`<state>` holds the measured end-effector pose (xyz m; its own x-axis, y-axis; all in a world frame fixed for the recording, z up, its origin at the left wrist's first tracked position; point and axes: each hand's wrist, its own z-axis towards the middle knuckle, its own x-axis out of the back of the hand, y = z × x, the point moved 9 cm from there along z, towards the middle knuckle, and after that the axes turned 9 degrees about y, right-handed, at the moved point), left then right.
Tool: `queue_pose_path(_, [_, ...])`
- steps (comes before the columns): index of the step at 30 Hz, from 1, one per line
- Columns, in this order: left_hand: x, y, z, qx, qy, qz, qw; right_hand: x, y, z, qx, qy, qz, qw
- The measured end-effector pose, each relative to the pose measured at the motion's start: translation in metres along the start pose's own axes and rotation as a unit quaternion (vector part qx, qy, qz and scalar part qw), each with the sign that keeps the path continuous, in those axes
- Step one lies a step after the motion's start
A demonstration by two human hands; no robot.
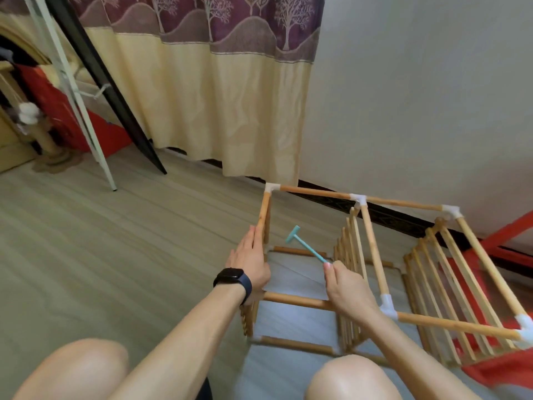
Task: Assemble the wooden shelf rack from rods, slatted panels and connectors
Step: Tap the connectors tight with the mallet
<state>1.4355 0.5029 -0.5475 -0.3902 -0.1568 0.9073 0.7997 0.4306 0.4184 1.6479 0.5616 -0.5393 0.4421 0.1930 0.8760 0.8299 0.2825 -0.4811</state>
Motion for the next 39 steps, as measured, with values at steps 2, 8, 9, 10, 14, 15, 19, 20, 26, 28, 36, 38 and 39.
queue_pose_path(2, [0.0,0.005,0.008,-0.019,0.001,0.035,0.999,0.01,-0.005,0.011,0.002,0.004,0.019,1.0])
queue_pose_path(8, [-0.01,0.006,0.015,0.001,0.043,0.072,0.996,0.033,-0.031,0.052,0.022,0.049,0.0,0.999])
queue_pose_path(9, [-0.01,0.006,0.017,-0.001,0.046,0.068,0.997,0.035,-0.036,0.059,0.026,0.057,0.002,0.998])
queue_pose_path(10, [-0.01,0.007,0.017,-0.003,0.048,0.063,0.997,0.036,-0.041,0.065,0.031,0.062,0.005,0.998])
queue_pose_path(14, [-0.01,0.007,0.019,-0.011,0.055,0.061,0.997,0.032,-0.063,0.09,0.051,0.073,0.005,0.996])
queue_pose_path(15, [-0.011,0.006,0.02,-0.011,0.057,0.062,0.996,0.028,-0.069,0.095,0.056,0.075,0.002,0.996])
queue_pose_path(19, [-0.013,0.005,0.021,-0.01,0.061,0.064,0.996,0.019,-0.086,0.111,0.086,0.107,0.008,0.991])
queue_pose_path(20, [-0.014,0.004,0.02,-0.009,0.06,0.063,0.996,0.016,-0.089,0.114,0.089,0.11,0.007,0.99])
queue_pose_path(26, [-0.015,0.004,0.021,-0.011,0.061,0.06,0.996,-0.006,-0.091,0.131,0.083,0.091,-0.009,0.992])
queue_pose_path(28, [-0.015,0.004,0.022,-0.012,0.058,0.06,0.996,-0.014,-0.089,0.133,0.077,0.072,-0.028,0.994])
queue_pose_path(36, [-0.018,0.002,0.02,-0.009,0.053,0.058,0.997,-0.024,-0.085,0.141,0.044,-0.009,-0.079,0.996])
queue_pose_path(38, [-0.017,0.002,0.02,-0.01,0.052,0.056,0.997,-0.015,-0.092,0.147,0.058,0.009,-0.087,0.994])
queue_pose_path(39, [-0.017,0.002,0.02,-0.011,0.054,0.055,0.997,-0.007,-0.098,0.151,0.069,0.031,-0.075,0.994])
